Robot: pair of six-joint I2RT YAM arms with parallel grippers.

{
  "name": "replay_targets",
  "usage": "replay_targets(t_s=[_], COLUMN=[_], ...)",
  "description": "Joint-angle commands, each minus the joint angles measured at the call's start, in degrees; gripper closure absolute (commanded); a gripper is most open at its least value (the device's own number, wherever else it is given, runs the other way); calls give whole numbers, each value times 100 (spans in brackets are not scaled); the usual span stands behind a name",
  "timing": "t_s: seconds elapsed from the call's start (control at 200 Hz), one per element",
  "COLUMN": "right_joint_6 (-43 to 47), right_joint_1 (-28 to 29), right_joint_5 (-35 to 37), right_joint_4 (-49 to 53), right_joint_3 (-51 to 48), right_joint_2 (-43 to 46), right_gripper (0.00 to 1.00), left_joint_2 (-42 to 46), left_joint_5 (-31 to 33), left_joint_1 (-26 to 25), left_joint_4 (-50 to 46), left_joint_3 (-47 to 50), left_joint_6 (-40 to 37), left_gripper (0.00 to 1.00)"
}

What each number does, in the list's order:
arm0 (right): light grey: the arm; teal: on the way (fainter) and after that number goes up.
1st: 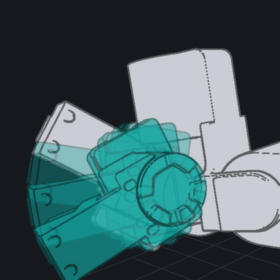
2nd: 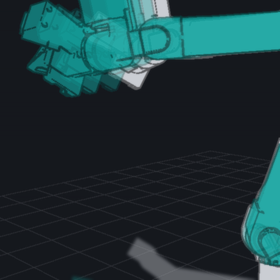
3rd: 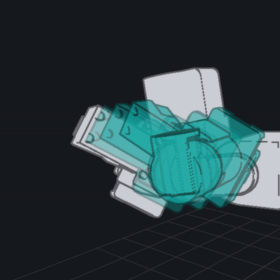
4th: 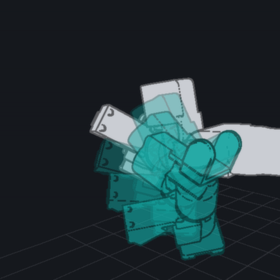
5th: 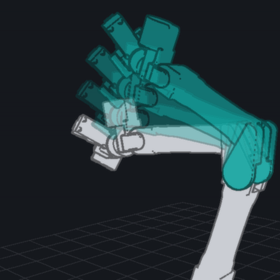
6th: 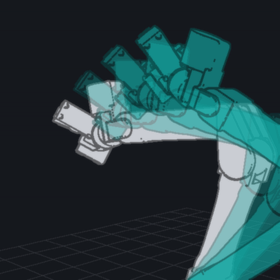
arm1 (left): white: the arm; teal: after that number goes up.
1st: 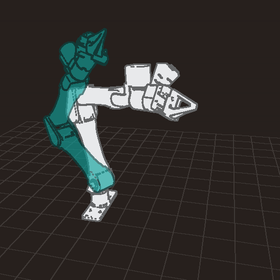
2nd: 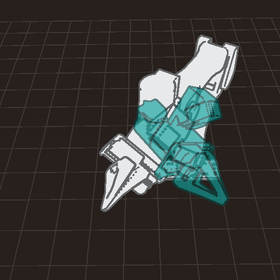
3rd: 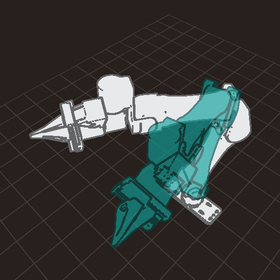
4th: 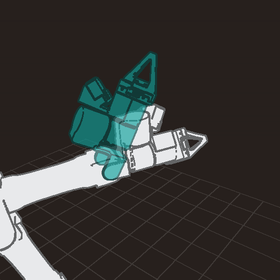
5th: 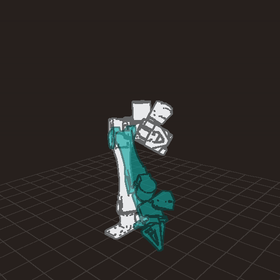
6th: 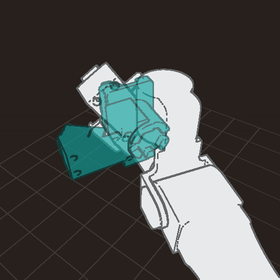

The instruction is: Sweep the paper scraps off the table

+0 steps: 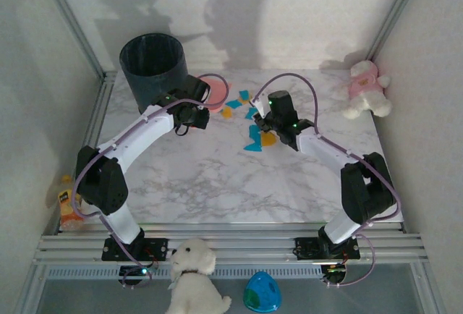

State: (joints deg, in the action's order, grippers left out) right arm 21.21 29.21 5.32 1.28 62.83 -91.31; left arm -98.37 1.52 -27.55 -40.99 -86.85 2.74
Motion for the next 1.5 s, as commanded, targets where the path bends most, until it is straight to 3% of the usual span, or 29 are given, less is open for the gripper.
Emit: replay_targets(t_s=[0.0, 0.205, 0.511, 0.956, 1.492], right_joint_6=[-224, -434, -272, 77, 57], right_joint_1=[31, 28, 23, 7, 6], right_joint_5=[203, 361, 622, 100, -225], right_joint_4=[16, -334, -638, 523, 1153], right_joint_3=[-10, 142, 1023, 2308, 1408], right_joint_2=[294, 338, -670, -1764, -877], right_gripper=[100, 100, 100, 100, 100], left_joint_2=[54, 11, -18, -24, -95], left_joint_5=[84, 110, 99, 103, 11], left_joint_1=[13, 14, 15, 13, 2], left_joint_4=[-62, -75, -93, -101, -161], left_joint_3=[50, 46, 46, 61, 53], left_joint_6=[-84, -98, -87, -115, -140], left_gripper=[100, 100, 100, 100, 100])
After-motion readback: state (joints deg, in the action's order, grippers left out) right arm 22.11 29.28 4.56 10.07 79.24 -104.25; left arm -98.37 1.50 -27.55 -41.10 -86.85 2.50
